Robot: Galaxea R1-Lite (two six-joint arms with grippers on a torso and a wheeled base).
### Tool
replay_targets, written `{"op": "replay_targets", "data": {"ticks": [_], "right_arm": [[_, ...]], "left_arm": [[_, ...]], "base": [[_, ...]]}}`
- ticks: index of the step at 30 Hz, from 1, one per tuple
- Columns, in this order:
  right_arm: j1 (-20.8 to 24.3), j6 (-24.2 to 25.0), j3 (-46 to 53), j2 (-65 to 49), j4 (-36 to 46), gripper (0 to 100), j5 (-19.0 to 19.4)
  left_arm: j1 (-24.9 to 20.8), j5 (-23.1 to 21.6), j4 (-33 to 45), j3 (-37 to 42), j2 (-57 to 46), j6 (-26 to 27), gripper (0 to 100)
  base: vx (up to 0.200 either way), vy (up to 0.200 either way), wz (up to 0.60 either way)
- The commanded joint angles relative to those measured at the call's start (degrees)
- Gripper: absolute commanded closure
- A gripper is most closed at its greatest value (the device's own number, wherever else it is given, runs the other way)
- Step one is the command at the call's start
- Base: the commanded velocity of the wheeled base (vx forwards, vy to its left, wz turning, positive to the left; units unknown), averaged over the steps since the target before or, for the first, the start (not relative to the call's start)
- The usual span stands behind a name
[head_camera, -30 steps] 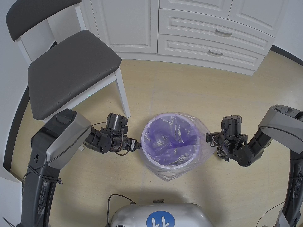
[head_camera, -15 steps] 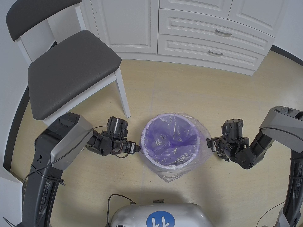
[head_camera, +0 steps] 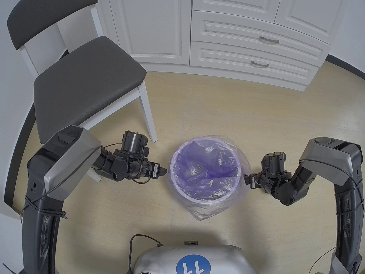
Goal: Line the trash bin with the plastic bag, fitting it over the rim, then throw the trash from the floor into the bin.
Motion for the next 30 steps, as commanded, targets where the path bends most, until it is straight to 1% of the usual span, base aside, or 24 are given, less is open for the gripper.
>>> {"op": "replay_targets", "data": {"ticks": [1,5,7,8,9,10,14,17,20,23,24,25,26,28,29,30], "right_arm": [[-0.87,0.09,-1.75,4.14,0.18,0,0.11],[-0.87,0.17,-3.33,4.4,2.2,0,0.03],[-0.87,0.97,-6.67,4.49,7.3,0,-0.76],[-0.87,0.97,-6.67,4.49,7.3,0,-0.76],[-0.7,2.55,-8.69,5.1,8.09,0,-1.2],[-0.52,2.99,-9.83,5.63,8.09,0,-1.47],[0.01,3.6,-13.26,6.16,8.79,0,-2.08],[0.88,3.43,-19.85,7.21,10.82,0,-2.0],[1.59,3.43,-27.5,7.92,17.58,0,-1.47],[2.29,3.43,-37.43,10.11,25.14,0,-1.47],[2.47,3.43,-40.15,10.82,26.9,0,-1.38],[2.47,3.43,-40.15,10.82,26.9,0,-1.38],[3.35,3.43,-49.12,13.45,32.79,0,-1.38],[3.96,3.6,-55.01,15.39,36.22,0,-1.38],[4.66,3.69,-58.42,17.06,38.76,0,-1.38],[5.1,3.6,-58.42,17.94,39.64,0,-1.2]], "left_arm": [[0.56,-0.06,-0.01,1.22,-2.85,0.11,0],[0.74,-0.06,0.08,1.4,-3.29,0.2,0],[0.91,-0.06,0.08,1.49,-3.73,0.2,0],[0.91,-0.06,0.08,1.49,-3.73,0.2,0],[1.09,-0.06,-0.01,1.84,-4.08,0.2,0],[1.09,-0.06,-0.01,2.1,-4.26,0.2,0],[1.09,-0.15,-0.1,2.8,-5.05,0.2,0],[1.09,-0.15,-0.1,3.24,-6.28,0.2,0],[1.26,-0.15,-0.1,3.77,-7.42,0.2,0],[1.7,-0.15,-0.1,3.95,-8.56,0.2,0],[1.7,-0.15,-0.1,4.03,-8.83,0.2,0],[1.7,-0.15,-0.1,4.03,-8.83,0.2,0],[2.23,-0.32,-0.19,4.39,-9.62,0.2,0],[2.41,-1.38,-0.19,4.56,-10.32,0.2,0],[2.85,-2.7,-0.1,4.91,-11.11,0.11,0],[3.02,-3.58,-0.1,5.44,-11.82,0.11,0]], "base": [[0.0,0.0,0.0],[0.0,0.0,0.0],[0.0,0.0,0.0],[0.0,0.0,0.0],[0.0,0.0,0.0],[0.0,0.0,0.0],[0.0,0.0,0.0],[0.0,0.0,0.0],[0.0,0.0,0.0],[0.0,0.0,0.0],[0.0,0.0,0.0],[0.0,0.0,0.0],[0.0,0.0,0.0],[0.0,0.0,0.0],[0.0,0.0,0.0],[0.0,0.0,0.0]]}}
